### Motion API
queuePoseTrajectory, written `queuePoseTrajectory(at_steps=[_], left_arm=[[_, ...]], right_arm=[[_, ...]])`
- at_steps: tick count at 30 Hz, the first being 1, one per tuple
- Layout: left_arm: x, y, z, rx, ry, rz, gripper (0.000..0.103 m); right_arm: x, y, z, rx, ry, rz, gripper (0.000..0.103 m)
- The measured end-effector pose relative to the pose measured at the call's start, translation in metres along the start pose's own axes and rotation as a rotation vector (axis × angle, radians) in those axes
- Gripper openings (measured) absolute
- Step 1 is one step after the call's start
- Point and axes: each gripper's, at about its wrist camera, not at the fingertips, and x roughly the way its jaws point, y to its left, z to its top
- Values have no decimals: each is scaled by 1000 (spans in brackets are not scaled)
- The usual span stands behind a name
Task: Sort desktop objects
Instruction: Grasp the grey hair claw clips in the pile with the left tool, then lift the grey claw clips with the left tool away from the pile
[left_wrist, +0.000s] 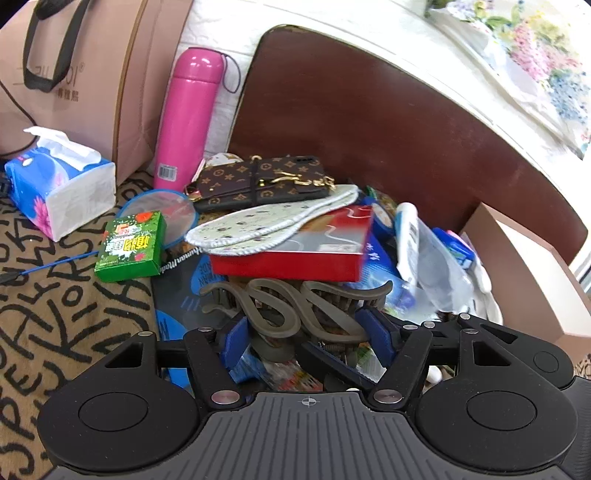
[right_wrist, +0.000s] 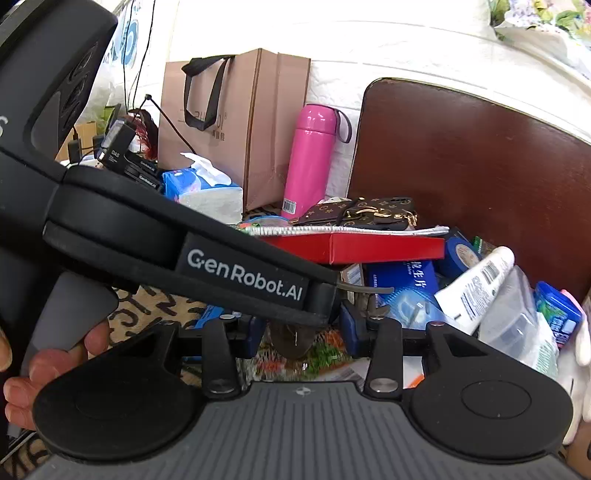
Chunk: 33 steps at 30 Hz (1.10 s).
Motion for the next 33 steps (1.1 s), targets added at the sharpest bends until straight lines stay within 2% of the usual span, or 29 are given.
queuePoseTrajectory(at_steps=[7,11,21,24,26,27,29,32,33], left_arm=[[-18,-31,-21,32,18,-19,68],[-26,-51,-40,48,53,-67,68],[-11,-111,-99,107,226,-194,69],[-8,-130,-113,182,245,-214,79],[-8,-141,-120,225,239,-213,81],[-8,-144,-122,238,229,-206,86],[-8,-146,-126,245,236,-204,89],[-4,-146,-125,234,245,-184,91],[-2,-145,-125,227,248,-177,91]], right_arm=[[-39,-2,-16,41,-3,-18,48],[-70,-12,-34,116,7,-26,47],[-135,-37,-99,236,116,-136,47],[-147,-42,-113,282,149,-156,49],[-152,-45,-120,296,157,-161,52],[-153,-47,-123,298,159,-164,53],[-156,-48,-126,298,161,-180,53],[-153,-53,-131,318,183,-175,61],[-152,-54,-132,329,184,-179,61]])
